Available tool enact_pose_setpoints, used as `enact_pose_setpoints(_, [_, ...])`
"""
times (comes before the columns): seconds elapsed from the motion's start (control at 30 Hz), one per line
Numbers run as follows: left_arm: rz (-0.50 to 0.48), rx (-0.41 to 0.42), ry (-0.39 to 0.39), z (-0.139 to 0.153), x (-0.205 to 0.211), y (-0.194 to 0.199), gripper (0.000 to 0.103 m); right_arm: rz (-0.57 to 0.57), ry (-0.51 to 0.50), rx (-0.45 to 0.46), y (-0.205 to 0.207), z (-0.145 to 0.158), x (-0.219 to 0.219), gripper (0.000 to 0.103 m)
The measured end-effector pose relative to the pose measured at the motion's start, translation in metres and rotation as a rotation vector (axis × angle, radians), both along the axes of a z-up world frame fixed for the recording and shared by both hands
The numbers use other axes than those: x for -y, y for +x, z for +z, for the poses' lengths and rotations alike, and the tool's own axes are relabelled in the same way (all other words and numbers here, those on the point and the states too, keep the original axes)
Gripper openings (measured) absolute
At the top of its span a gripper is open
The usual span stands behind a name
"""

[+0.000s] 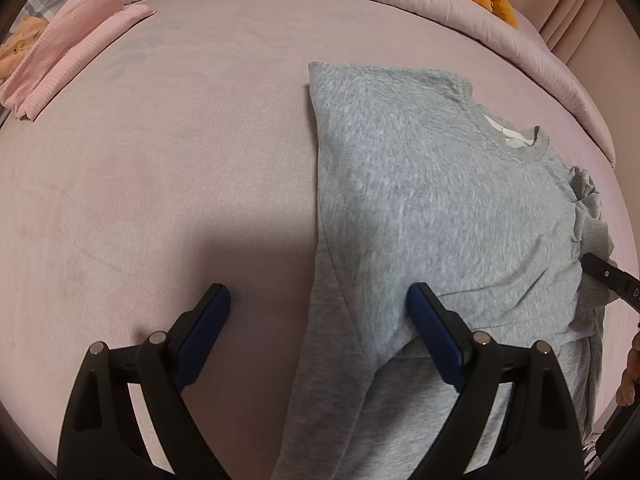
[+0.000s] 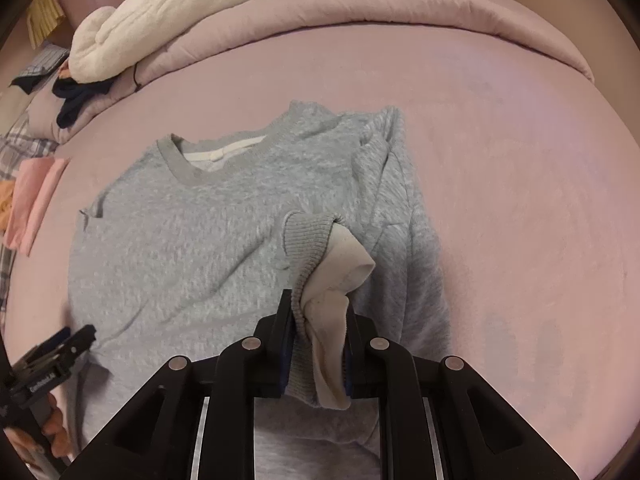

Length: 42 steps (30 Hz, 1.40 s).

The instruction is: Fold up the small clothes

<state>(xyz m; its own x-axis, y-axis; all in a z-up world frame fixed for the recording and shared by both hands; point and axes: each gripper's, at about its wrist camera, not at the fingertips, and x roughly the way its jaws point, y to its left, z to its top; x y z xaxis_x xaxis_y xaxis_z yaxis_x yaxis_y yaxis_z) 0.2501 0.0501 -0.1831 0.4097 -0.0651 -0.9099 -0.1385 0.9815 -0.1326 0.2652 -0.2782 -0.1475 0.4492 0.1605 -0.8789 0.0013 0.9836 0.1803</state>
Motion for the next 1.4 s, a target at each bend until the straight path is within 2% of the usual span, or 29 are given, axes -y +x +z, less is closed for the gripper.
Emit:
enact_pose_setpoints(0.4, [0.007, 0.0, 0.009, 0.0, 0.001, 0.001, 0.094, 0.006, 0.005, 0.018, -0.004, -0.002, 0.005, 0.018])
enact_pose_setpoints(0.5, [0.009, -0.003, 0.01, 0.0, 0.001, 0.001, 0.095, 0.004, -0.067, 0.042, -0.013, 0.006, 0.002, 0.027])
enact_pose_setpoints(0.6, [0.011, -0.005, 0.01, 0.0, 0.0, 0.001, 0.095, 0.005, -0.166, 0.091, -0.022, 0.014, 0.002, 0.027])
enact_pose_setpoints(0.7, [0.016, -0.006, 0.011, 0.0, 0.0, 0.001, 0.095, -0.022, -0.214, 0.103, -0.023, 0.014, 0.009, 0.027])
enact_pose_setpoints(0.93, [0.03, -0.022, 0.017, 0.0, 0.001, 0.002, 0.097, -0.052, -0.176, 0.065, -0.022, 0.002, 0.023, 0.027])
enact_pose_setpoints(1.07, [0.043, -0.068, 0.014, 0.004, -0.001, 0.007, 0.098, -0.052, -0.151, 0.076, -0.03, 0.011, 0.027, 0.027])
enact_pose_setpoints(1.13, [0.049, -0.074, 0.002, 0.009, -0.001, 0.005, 0.093, -0.058, -0.145, 0.102, -0.038, 0.022, 0.032, 0.028])
enact_pose_setpoints(1.2, [0.032, -0.058, -0.013, 0.019, 0.003, -0.003, 0.085, -0.06, -0.14, 0.129, -0.047, 0.033, 0.037, 0.033])
enact_pose_setpoints(1.27, [0.003, -0.017, -0.023, 0.033, 0.009, -0.013, 0.085, -0.061, -0.123, 0.161, -0.058, 0.046, 0.042, 0.047])
enact_pose_setpoints(1.3, [-0.017, 0.018, -0.03, 0.044, 0.012, -0.021, 0.086, -0.06, -0.112, 0.18, -0.063, 0.052, 0.045, 0.049])
enact_pose_setpoints(1.4, [-0.068, 0.119, -0.048, 0.077, 0.021, -0.045, 0.087, -0.06, -0.072, 0.229, -0.079, 0.071, 0.051, 0.063])
